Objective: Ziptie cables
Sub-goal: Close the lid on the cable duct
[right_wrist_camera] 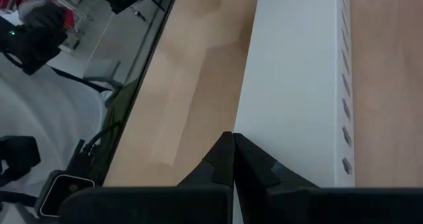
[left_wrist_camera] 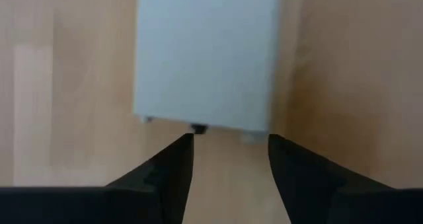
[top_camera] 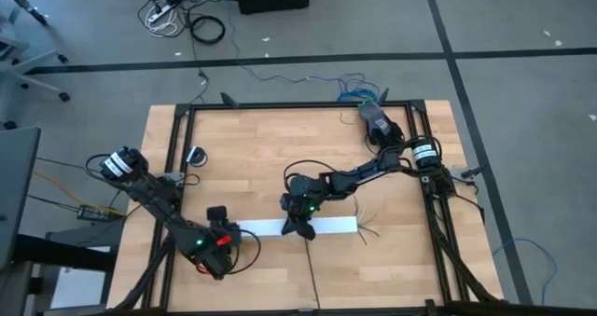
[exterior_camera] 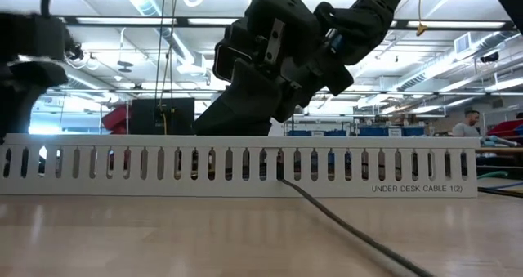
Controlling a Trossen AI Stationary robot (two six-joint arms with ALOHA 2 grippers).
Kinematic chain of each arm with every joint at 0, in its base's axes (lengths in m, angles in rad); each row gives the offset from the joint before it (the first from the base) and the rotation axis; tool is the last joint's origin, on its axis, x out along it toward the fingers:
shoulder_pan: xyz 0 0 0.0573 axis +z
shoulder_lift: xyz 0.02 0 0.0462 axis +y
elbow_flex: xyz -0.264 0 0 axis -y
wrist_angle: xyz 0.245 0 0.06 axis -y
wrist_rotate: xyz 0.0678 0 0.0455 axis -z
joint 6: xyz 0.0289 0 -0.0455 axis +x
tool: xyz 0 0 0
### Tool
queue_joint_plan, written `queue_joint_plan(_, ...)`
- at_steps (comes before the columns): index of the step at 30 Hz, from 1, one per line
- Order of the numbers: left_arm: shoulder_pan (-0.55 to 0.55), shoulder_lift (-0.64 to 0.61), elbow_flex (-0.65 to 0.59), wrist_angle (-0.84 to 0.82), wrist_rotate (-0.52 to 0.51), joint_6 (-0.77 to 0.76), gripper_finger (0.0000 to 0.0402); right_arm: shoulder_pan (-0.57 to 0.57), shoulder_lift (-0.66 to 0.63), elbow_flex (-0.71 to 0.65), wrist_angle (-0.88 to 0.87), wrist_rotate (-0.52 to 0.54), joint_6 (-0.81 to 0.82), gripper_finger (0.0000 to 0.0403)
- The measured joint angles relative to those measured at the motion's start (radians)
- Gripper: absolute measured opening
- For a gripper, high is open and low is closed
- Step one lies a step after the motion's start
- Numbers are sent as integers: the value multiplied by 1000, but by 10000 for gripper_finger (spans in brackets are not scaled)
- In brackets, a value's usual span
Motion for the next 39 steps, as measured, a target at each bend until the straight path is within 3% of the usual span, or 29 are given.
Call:
queue_joint_plan(14, -34, -2, 21, -118, -35, -105, 188, 0, -34, -7, 57, -25, 0, 12)
queue_joint_plan(24, -45, -2, 21, -117, -88, -109, 188, 1, -169, -6, 59, 3, 3, 93)
queue_joint_plan(30, -84, -3, 21, -119, -146, -124, 188, 7, -252, -5, -83, 13, 55, 143)
queue_joint_plan(35, -120, -3, 22, -165, -163, -187, 188, 61, -329, -5, -264, 178, 38, 135)
queue_joint_plan(39, -132, -3, 22, -202, -164, -253, 188, 132, -396, -5, -407, 397, 10, 88)
